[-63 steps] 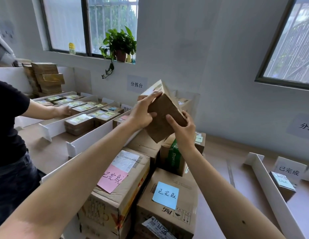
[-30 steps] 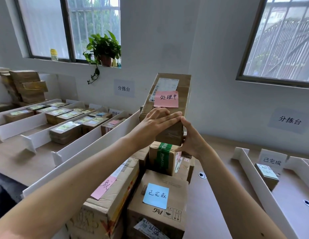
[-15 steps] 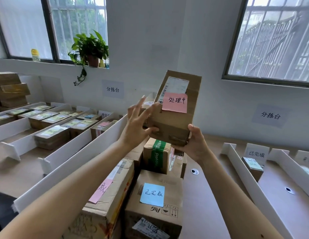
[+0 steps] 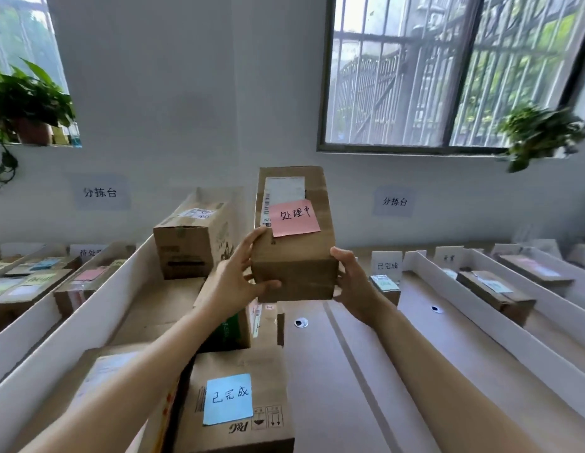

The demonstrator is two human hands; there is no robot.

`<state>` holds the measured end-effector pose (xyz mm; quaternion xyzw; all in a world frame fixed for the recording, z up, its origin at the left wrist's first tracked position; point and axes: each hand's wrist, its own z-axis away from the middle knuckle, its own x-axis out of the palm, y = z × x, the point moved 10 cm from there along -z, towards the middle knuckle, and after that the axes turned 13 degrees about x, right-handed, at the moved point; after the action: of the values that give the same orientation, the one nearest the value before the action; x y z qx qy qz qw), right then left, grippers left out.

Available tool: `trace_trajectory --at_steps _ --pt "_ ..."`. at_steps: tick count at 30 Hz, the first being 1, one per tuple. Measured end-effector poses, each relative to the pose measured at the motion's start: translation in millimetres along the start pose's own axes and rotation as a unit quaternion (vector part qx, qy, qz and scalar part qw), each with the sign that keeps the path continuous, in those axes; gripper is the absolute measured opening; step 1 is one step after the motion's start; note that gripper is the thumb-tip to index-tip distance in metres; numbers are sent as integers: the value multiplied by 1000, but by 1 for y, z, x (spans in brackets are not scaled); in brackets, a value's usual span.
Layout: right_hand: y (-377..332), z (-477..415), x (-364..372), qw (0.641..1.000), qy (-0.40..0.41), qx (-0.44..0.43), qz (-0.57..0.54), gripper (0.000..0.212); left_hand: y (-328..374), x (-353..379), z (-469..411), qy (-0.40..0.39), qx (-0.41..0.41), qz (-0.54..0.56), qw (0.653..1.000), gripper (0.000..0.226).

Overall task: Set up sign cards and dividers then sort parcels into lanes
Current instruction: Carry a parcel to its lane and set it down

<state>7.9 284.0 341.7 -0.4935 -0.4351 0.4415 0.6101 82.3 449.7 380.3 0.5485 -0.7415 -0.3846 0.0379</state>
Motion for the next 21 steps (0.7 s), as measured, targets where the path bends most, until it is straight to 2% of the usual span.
trace_trajectory --at_steps 2,6,9,15,21 --pt "-11 13 -26 998 46 -35 22 40 8 21 -10 -10 1 21 1000 95" --pt "-37 43 -72 983 133 -110 65 55 26 63 -26 -39 10 25 999 93" --pt "-47 69 -111 971 173 -139 84 54 40 99 -35 -56 28 16 998 92" --pt "-52 122 -168 975 132 -144 103 62 74 176 -40 -60 40 19 997 90" --pt "-43 171 -261 976 129 -134 113 78 120 268 -41 -44 40 42 997 91"
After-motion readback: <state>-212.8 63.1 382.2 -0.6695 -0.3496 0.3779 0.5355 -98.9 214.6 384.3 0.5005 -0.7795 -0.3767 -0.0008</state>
